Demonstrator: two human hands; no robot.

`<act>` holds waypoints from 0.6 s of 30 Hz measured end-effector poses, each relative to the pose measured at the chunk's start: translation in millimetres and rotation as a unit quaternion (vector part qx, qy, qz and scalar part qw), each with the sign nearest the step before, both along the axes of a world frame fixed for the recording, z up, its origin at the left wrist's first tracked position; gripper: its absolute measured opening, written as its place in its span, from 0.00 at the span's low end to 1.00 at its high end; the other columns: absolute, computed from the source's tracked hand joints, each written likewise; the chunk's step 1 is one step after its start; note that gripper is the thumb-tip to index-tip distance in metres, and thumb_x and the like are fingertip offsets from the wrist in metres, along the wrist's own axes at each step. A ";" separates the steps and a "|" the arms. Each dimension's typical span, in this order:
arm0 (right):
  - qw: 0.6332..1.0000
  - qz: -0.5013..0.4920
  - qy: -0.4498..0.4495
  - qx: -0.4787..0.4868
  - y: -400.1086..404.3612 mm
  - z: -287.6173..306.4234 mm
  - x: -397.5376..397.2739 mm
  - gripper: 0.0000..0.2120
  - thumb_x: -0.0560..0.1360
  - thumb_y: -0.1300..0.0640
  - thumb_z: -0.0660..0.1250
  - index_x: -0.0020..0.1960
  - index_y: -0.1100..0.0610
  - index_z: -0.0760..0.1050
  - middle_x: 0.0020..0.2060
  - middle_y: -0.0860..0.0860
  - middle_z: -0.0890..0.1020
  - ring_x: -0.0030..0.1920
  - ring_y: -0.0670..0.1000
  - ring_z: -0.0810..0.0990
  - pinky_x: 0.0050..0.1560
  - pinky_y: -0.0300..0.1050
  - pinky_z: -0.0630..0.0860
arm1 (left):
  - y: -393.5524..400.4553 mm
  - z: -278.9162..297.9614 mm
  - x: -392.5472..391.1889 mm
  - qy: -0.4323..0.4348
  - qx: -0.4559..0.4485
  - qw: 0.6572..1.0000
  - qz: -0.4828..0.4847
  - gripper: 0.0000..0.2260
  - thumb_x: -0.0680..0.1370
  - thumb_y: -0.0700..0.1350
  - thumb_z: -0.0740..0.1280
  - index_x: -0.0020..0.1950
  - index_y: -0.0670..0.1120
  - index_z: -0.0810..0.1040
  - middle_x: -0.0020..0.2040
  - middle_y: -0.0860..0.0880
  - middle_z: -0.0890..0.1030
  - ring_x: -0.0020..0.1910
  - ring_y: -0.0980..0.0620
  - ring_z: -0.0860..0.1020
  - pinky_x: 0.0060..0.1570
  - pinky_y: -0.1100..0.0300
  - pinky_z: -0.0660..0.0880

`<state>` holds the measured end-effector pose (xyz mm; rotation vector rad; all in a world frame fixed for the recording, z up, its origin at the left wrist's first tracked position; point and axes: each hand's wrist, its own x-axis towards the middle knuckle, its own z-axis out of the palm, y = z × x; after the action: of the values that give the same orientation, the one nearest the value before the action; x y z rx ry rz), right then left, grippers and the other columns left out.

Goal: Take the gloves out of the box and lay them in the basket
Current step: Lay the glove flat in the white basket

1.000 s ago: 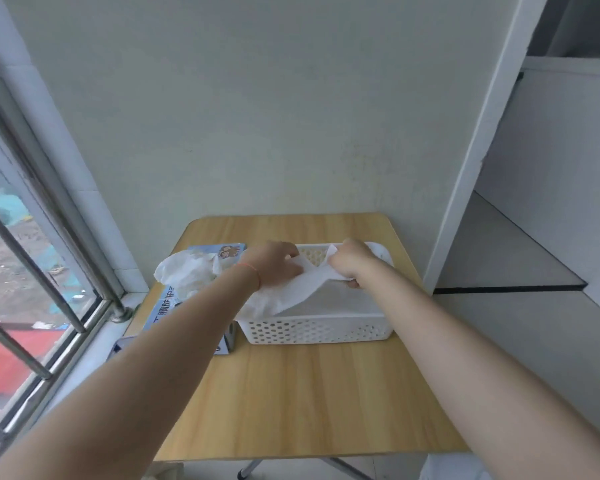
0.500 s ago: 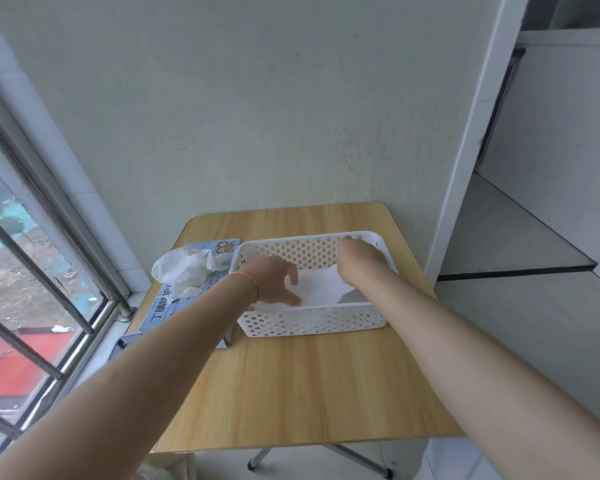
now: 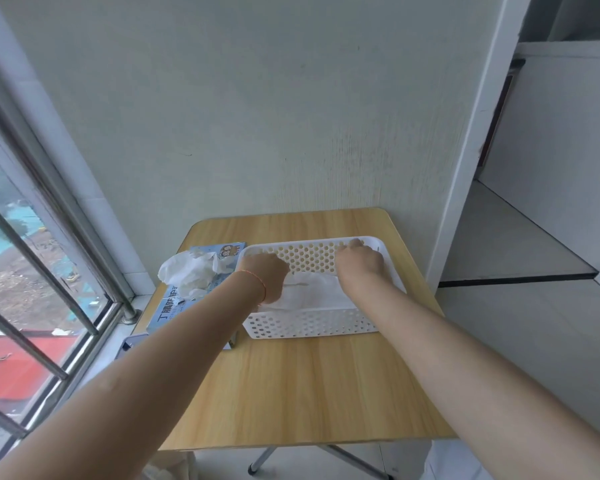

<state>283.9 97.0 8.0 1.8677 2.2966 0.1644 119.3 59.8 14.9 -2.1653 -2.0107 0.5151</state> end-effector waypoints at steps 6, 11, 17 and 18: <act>0.992 0.100 0.068 0.042 -7.1 21.5 -45.0 0.19 0.74 0.69 0.63 0.64 0.62 0.71 0.57 0.58 0.73 0.51 0.58 0.80 0.38 0.47 0.70 | -13.0 18.6 -41.7 -0.130 0.245 0.960 0.026 0.08 0.77 0.43 0.62 0.52 0.46 0.78 0.51 0.47 0.76 0.51 0.46 0.74 0.44 0.55 0.70; 0.960 0.198 0.186 0.072 -22.6 35.2 -106.5 0.07 0.77 0.66 0.59 0.52 0.58 0.71 0.51 0.56 0.76 0.47 0.59 0.78 0.39 0.46 0.68 | -27.7 20.4 -96.7 -0.278 0.300 0.905 0.116 0.13 0.79 0.44 0.61 0.61 0.48 0.77 0.62 0.46 0.73 0.64 0.44 0.69 0.62 0.52 0.63; 0.922 0.268 0.274 0.043 -28.0 32.7 -166.6 0.13 0.81 0.52 0.54 0.53 0.60 0.73 0.49 0.53 0.74 0.50 0.56 0.73 0.44 0.47 0.69 | -50.0 3.8 -152.3 -0.395 0.253 0.861 0.196 0.14 0.78 0.45 0.61 0.62 0.49 0.78 0.60 0.45 0.76 0.64 0.44 0.71 0.63 0.51 0.67; 0.922 0.276 0.269 0.032 -27.0 30.9 -174.6 0.15 0.81 0.51 0.55 0.58 0.59 0.74 0.53 0.53 0.74 0.54 0.55 0.72 0.47 0.49 0.71 | -53.5 0.1 -159.5 -0.401 0.245 0.860 0.201 0.14 0.78 0.44 0.63 0.62 0.49 0.78 0.60 0.46 0.76 0.63 0.45 0.72 0.62 0.52 0.68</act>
<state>109.3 70.0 38.9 1.3471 3.1845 -0.2402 -40.2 6.3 15.1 -1.7558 -2.5895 -0.9536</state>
